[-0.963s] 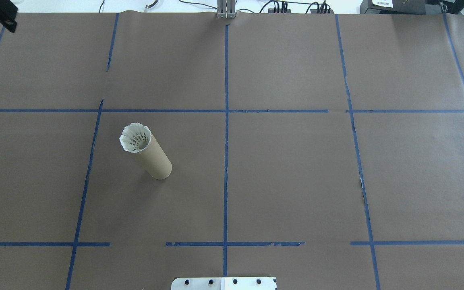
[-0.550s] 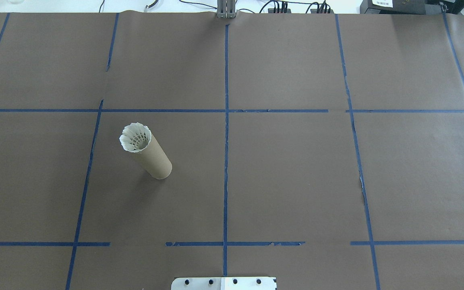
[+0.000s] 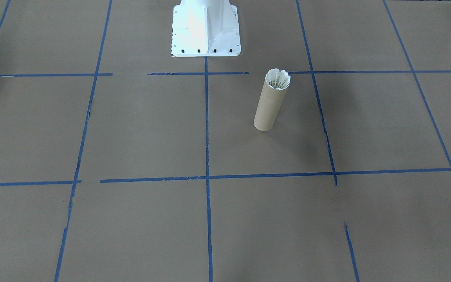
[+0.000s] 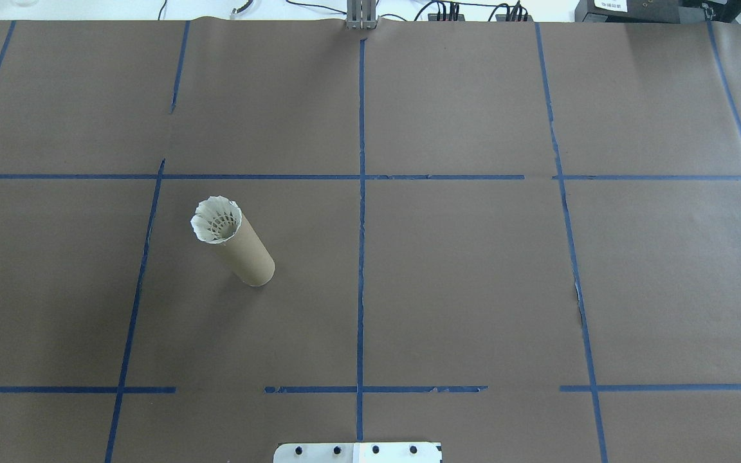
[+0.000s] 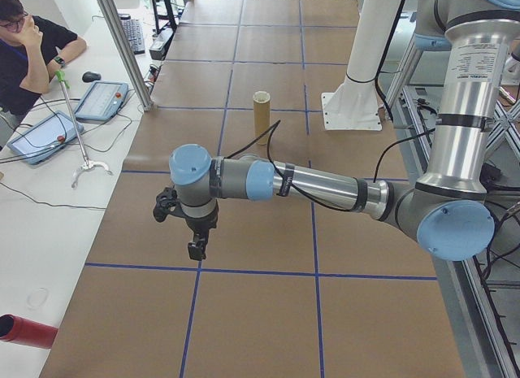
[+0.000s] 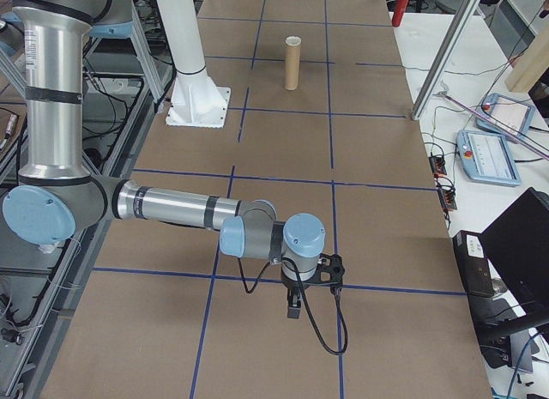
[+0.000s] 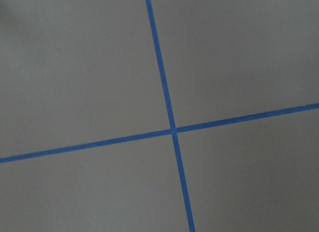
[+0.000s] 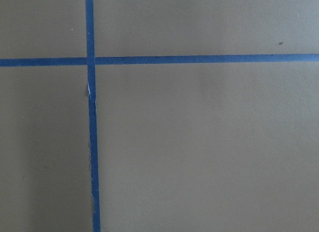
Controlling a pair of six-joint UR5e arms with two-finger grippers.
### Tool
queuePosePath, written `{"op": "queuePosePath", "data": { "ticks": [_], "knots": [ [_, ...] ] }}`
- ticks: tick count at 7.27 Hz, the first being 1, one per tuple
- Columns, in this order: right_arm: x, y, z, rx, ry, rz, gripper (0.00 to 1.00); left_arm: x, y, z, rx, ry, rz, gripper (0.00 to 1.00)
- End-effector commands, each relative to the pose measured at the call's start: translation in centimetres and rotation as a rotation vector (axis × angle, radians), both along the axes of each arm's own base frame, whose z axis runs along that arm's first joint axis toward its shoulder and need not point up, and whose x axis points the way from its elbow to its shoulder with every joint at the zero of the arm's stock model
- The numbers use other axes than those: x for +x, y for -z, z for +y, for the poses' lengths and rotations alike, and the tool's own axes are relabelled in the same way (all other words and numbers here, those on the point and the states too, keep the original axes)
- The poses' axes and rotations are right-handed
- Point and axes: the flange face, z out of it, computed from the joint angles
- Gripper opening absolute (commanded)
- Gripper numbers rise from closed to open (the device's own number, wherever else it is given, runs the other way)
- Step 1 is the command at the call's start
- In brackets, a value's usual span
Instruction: Collect badminton balls into bucket
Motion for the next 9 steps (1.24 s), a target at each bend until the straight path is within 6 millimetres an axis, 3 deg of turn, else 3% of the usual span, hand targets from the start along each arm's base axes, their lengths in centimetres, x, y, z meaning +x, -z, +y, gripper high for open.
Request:
{"op": "queuePosePath", "data": {
  "ticks": [1, 3, 9],
  "knots": [
    [0.0, 0.0, 0.0, 0.000, 0.000, 0.000, 1.00, 0.0, -4.8, 3.1, -0.088, 0.007, 0.009, 1.00],
    [0.0, 0.0, 0.0, 0.000, 0.000, 0.000, 1.00, 0.1, -7.1, 3.7, -0.135, 0.004, 0.010, 1.00],
    [0.0, 0.0, 0.0, 0.000, 0.000, 0.000, 1.00, 0.3, -5.0, 3.1, -0.104, 0.008, 0.049, 1.00]
  ]
}}
